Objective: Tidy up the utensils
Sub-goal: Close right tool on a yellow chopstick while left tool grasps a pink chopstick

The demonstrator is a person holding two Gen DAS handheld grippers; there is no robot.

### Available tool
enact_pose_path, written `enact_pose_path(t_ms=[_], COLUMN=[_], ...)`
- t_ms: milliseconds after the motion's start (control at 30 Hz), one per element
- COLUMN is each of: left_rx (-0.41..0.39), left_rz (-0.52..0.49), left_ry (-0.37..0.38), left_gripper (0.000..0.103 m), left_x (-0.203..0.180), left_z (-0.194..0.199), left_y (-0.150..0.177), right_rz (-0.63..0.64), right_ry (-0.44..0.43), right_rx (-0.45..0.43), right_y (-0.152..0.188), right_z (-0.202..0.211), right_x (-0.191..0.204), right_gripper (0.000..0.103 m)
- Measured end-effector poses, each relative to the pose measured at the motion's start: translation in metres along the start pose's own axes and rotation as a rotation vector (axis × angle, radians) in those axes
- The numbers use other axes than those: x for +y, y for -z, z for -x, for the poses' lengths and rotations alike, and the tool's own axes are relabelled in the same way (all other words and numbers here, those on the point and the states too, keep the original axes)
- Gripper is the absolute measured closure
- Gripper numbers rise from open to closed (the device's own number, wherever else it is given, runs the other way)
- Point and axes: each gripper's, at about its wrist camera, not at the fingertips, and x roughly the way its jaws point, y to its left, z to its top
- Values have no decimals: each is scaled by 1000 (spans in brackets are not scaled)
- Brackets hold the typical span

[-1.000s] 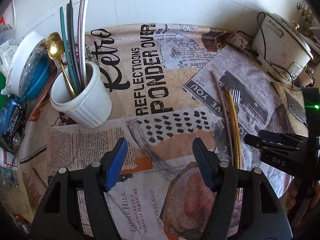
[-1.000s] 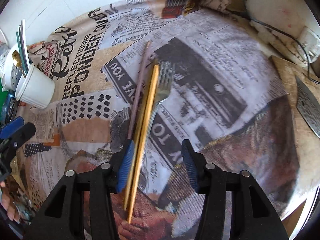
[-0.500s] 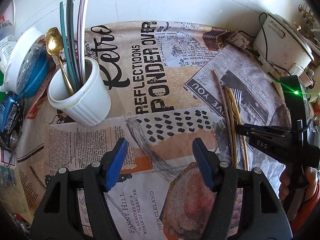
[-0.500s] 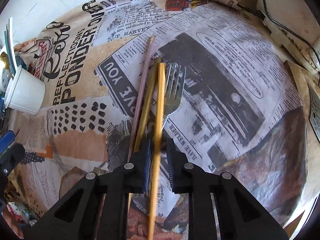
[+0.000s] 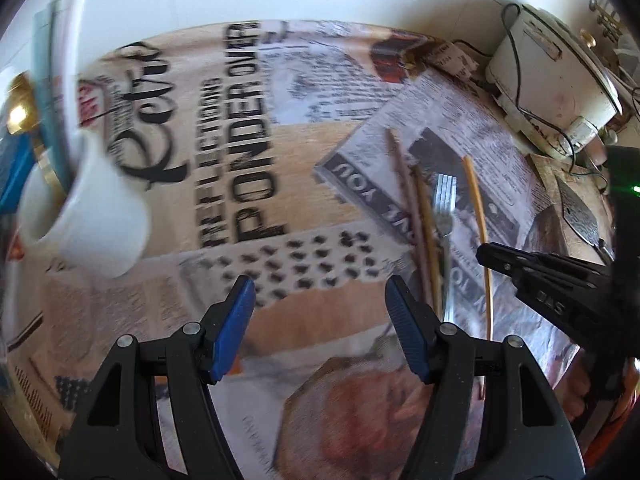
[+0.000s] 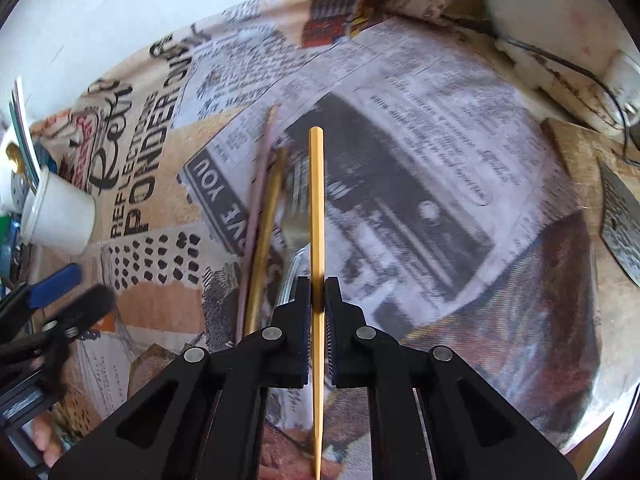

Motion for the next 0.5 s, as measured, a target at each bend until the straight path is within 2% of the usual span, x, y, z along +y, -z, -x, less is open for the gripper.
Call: enact_pose_path(t_ms=[233,500], left_rx=[64,92], left_rz=[-72,-128], left_ry=[16,-21], left_gripper=[37,39], left_x=[-33,-53], left_z=[-46,-78], left_y=[-34,-58], right_rz=[-53,-82], right_ry=[-2,-7], right_rx=[-54,-68], right_y=[3,-3], right_z=[27,33], right_x=[-29,-48], right_gripper=[97,97])
